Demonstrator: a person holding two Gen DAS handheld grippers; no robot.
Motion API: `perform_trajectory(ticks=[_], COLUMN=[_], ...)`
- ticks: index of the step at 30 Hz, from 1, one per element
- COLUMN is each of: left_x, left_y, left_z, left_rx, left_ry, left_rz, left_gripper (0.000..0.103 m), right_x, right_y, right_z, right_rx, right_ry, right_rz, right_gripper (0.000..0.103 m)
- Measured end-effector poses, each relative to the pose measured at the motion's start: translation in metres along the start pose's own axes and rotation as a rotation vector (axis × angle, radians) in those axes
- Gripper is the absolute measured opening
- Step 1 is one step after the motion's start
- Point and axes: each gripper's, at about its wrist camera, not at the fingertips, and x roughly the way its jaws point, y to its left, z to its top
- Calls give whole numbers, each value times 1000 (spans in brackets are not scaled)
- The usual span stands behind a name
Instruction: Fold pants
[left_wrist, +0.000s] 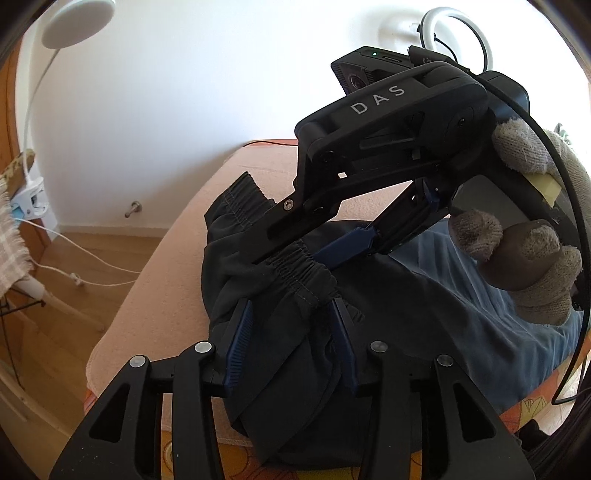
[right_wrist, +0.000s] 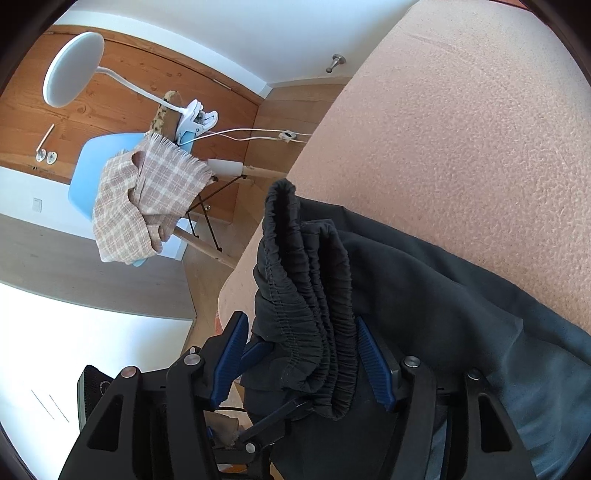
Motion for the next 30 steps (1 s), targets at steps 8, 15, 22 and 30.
perform_trajectory(ticks=[8, 15, 22, 30], left_x=[-24, -22, -16, -64], left_y=[11, 1, 19, 27], left_z=[-12, -17, -20, -16], left_rx=[-60, -35, -95, -190], left_ry=[-40, -5, -8, -114], left_rz=[-140, -163, -178, -202], left_gripper=[7, 7, 7, 36], right_x=[-7, 0, -4, -43], right_y=[-4, 4, -2, -1], right_z=[-2, -6, -10, -19], right_rx=[-6, -29, -29, 0], right_ry=[-20, -29, -73, -141], right_rz=[1, 17, -3, 16], right_gripper=[63, 64, 16, 14])
